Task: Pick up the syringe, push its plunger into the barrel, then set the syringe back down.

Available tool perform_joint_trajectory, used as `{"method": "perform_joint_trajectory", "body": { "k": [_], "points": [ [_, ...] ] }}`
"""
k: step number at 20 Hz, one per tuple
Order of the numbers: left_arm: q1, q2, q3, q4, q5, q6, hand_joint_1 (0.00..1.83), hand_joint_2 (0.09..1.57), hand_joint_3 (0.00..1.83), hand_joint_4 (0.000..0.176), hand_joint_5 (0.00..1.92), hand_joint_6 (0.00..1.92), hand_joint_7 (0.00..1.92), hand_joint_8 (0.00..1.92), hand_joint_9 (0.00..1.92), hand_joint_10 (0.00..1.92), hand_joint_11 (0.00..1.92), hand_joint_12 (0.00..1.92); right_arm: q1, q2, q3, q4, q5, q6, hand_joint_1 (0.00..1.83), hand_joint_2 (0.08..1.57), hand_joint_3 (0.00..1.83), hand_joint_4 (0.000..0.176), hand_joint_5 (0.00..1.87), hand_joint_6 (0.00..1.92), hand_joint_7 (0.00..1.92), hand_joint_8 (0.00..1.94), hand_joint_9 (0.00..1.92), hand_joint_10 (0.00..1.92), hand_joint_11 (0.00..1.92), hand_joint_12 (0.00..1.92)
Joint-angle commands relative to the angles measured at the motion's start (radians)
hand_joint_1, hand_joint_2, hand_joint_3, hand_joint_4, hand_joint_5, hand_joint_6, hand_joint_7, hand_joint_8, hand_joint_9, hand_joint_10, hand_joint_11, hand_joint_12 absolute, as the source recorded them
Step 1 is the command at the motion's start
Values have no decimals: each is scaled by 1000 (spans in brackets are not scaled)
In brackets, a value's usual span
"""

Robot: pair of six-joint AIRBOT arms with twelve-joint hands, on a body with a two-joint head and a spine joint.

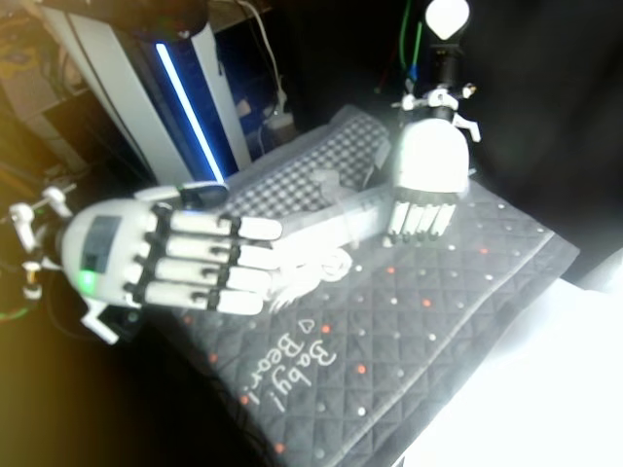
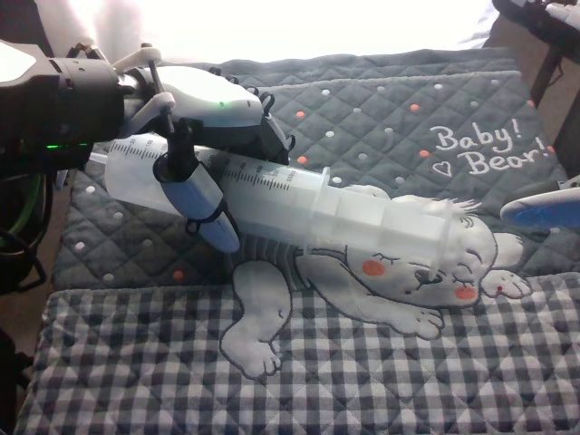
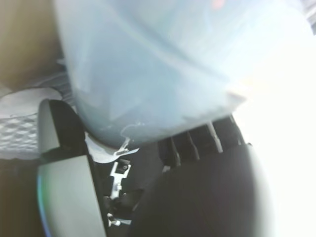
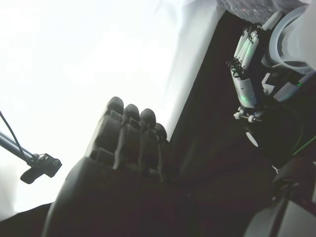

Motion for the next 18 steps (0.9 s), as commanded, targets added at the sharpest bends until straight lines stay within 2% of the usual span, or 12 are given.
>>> {"method": "perform_joint_trajectory", "body": {
  "k": [1,2,4,7,8,9,12,13,15,17,18],
  "points": [
    [-11,-3,-3,-28,8,27,1564,1080,3,176,948,1921,1075,1921,1161,1921,1182,1921,14,10,0,19,130,4,599,657,0,0,54,2,136,1,61,4,18,1],
    [-12,-3,0,-57,8,46,1484,1124,28,176,1042,1921,1206,1921,1261,1921,1222,1921,15,10,0,19,130,4,608,657,0,0,60,4,140,3,61,3,15,0],
    [-12,-1,1,-93,9,76,1473,1128,34,176,1080,1921,1256,1921,1318,1921,1291,1921,16,12,0,19,131,4,606,664,0,0,55,1,137,1,56,0,11,0],
    [-23,12,2,-175,22,155,1427,1133,47,175,1119,1921,1305,1921,1346,1921,1184,1921,16,16,-3,17,131,4,593,650,0,0,60,3,143,3,69,5,41,13],
    [-35,19,1,-219,27,194,1497,1111,39,176,1099,1921,1303,1921,1344,1921,1228,1921,16,18,-7,16,133,4,594,645,0,0,59,2,142,2,68,4,39,12],
    [-45,27,1,-296,31,260,1481,1112,43,176,1078,1921,1302,1921,1337,1921,1284,1921,16,18,-13,13,138,4,599,648,0,0,45,0,128,0,61,1,27,6],
    [-55,43,1,-432,36,374,1458,1137,63,176,1031,1921,1288,1921,1380,1921,1407,1921,16,19,-21,5,147,4,613,639,0,0,21,0,117,0,62,1,34,9],
    [-55,47,2,-490,37,421,1440,1142,70,174,1059,1921,1289,1921,1358,1921,1374,1921,16,19,-24,2,153,4,605,631,0,0,18,0,122,3,65,2,47,13],
    [-57,56,6,-622,33,524,1498,1112,68,172,1088,1921,1309,1921,1400,1921,1453,1921,16,19,-30,0,163,4,594,613,0,0,7,0,103,3,71,4,56,17],
    [-63,67,8,-692,20,563,1510,993,329,173,1117,1921,1338,1921,1425,1921,1477,1921,16,19,-31,1,164,4,595,600,0,0,3,0,101,1,72,3,60,18],
    [-66,74,7,-736,6,583,1496,931,483,165,1142,1921,1389,1921,1447,1921,1448,1921,16,19,-30,4,163,4,608,600,0,0,0,0,95,0,65,0,50,13]
  ]
}}
